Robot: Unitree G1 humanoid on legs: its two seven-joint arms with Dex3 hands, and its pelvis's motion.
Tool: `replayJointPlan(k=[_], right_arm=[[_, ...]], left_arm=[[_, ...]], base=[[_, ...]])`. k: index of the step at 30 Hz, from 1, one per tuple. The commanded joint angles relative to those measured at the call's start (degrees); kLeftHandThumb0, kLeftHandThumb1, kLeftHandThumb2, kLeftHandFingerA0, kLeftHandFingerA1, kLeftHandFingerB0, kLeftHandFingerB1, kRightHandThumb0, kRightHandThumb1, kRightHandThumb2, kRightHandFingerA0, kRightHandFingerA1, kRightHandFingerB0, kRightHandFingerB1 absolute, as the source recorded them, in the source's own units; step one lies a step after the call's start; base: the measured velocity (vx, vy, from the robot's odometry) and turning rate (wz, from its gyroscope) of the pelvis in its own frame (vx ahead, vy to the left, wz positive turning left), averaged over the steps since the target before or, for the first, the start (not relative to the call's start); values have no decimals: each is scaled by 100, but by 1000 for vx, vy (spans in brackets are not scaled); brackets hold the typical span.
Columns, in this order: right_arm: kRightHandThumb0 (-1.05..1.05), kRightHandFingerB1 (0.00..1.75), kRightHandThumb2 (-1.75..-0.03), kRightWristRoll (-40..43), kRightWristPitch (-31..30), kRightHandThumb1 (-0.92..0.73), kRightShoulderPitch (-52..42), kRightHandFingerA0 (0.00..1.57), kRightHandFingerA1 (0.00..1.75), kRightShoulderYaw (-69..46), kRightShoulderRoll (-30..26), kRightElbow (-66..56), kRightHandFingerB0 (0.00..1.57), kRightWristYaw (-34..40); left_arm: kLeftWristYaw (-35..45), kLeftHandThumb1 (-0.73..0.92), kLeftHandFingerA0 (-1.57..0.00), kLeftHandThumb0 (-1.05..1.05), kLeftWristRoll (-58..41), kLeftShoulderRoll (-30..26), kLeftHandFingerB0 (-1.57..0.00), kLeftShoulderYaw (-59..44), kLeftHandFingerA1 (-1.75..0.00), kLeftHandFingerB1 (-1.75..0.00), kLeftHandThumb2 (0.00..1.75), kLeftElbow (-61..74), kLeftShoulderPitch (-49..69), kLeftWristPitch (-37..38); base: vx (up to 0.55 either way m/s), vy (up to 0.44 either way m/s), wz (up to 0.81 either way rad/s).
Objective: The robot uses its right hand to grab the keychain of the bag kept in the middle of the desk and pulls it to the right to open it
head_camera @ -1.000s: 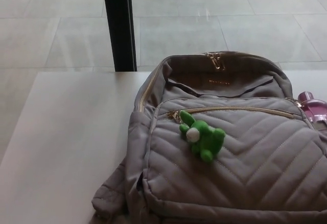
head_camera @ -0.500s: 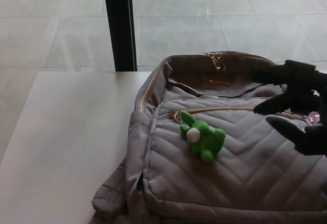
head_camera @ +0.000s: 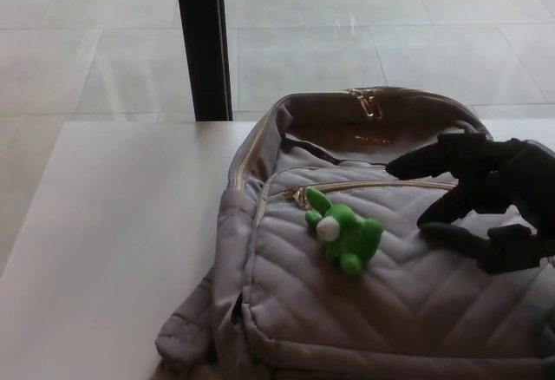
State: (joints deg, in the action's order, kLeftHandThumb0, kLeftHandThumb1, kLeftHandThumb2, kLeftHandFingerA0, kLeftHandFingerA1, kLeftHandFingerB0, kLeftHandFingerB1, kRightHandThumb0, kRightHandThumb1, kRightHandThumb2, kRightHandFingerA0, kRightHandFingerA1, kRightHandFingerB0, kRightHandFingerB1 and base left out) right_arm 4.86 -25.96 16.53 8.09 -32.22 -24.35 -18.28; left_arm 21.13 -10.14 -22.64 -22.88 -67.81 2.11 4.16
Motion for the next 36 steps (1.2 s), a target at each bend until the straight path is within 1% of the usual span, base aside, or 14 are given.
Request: replayJointPlan(k=[1, 10, 11, 12, 16, 17, 18, 21, 22, 24, 25, 29, 31, 36], right_arm=[[-69, 42, -60, -643, -101, -67, 182, 66, 72, 346, -93, -196, 55, -35], [-70, 41, -60, -1113, -105, -67, 475, 68, 75, 746, 63, -362, 53, -18], [-70, 41, -60, -1119, -117, -67, 476, 68, 75, 747, 69, -345, 53, -37], [-71, 41, -61, -1112, -208, -66, 485, 67, 73, 744, 66, -355, 52, -75], [-74, 39, -60, -1190, -398, -68, 516, 66, 72, 699, 15, -361, 49, -158], [-74, 53, -95, -1234, -426, -53, 513, 62, 75, 700, -19, -348, 40, -187], [-80, 45, -77, -1290, -502, -53, 514, 66, 74, 708, -67, -335, 42, -224], [-77, 38, -63, -1382, -606, -64, 472, 65, 72, 682, -133, -282, 45, -278], [-73, 37, -61, -1388, -654, -66, 438, 64, 75, 671, -152, -289, 44, -305], [-84, 47, -94, -1477, -616, -58, 439, 64, 75, 726, -189, -235, 34, -344], [-75, 34, -60, -1523, -638, -68, 460, 65, 73, 775, -203, -260, 38, -377], [-78, 33, -61, -1626, -575, -66, 522, 62, 74, 879, -164, -236, 34, -429], [-80, 48, -94, -1799, -336, -54, 730, 67, 84, 1165, -96, -211, 22, -493], [-82, 44, -92, -2017, -388, -52, 978, 70, 87, 1432, -18, -193, 9, -548]], left_arm=[[1, 59, -59, -60, 13, -123, -53, 48, -52, -41, 58, -83, -15, 149], [-62, 61, -59, -59, 84, -131, -52, 204, -51, -41, 59, -31, 7, 209], [-45, 48, -54, -61, 67, -131, -47, 202, -61, -54, 86, -40, 18, 250], [-28, 59, -59, -58, -54, -117, -54, 104, -51, -41, 57, -60, -15, 129], [-46, 60, -59, -57, -51, -109, -54, 115, -51, -42, 58, -27, -75, 93], [-69, 48, -55, -61, -10, -116, -47, 151, -61, -53, 86, -22, -69, 107], [-105, 60, -60, -60, 46, -121, -52, 200, -51, -41, 59, 3, -53, 145], [-52, 47, -54, -60, -40, -114, -47, 147, -61, -54, 84, 1, -61, 113], [-133, 60, -61, -58, 51, -138, -53, 216, -50, -41, 59, -35, -82, 139], [-109, 49, -53, -60, 66, -153, -45, 240, -61, -53, 86, -26, -79, 153], [-89, 61, -59, -55, 8, -141, -52, 192, -51, -42, 59, -30, -82, 143], [-52, 50, -53, -60, 34, -156, -43, 222, -61, -52, 86, -75, -113, 126], [-32, 54, -55, -62, -4, -146, -50, 199, -52, -44, 63, -62, -112, 100], [-108, 62, -60, -57, 37, -141, -54, 226, -48, -41, 59, -80, -115, 140]], base=[[0, 0, 0], [0, 0, 0], [0, 0, 0], [0, 0, 0], [0, 0, 0], [0, 0, 0], [0, 0, 0], [0, 0, 0], [0, 0, 0], [0, 0, 0], [0, 0, 0], [0, 0, 0], [0, 0, 0], [0, 0, 0]])
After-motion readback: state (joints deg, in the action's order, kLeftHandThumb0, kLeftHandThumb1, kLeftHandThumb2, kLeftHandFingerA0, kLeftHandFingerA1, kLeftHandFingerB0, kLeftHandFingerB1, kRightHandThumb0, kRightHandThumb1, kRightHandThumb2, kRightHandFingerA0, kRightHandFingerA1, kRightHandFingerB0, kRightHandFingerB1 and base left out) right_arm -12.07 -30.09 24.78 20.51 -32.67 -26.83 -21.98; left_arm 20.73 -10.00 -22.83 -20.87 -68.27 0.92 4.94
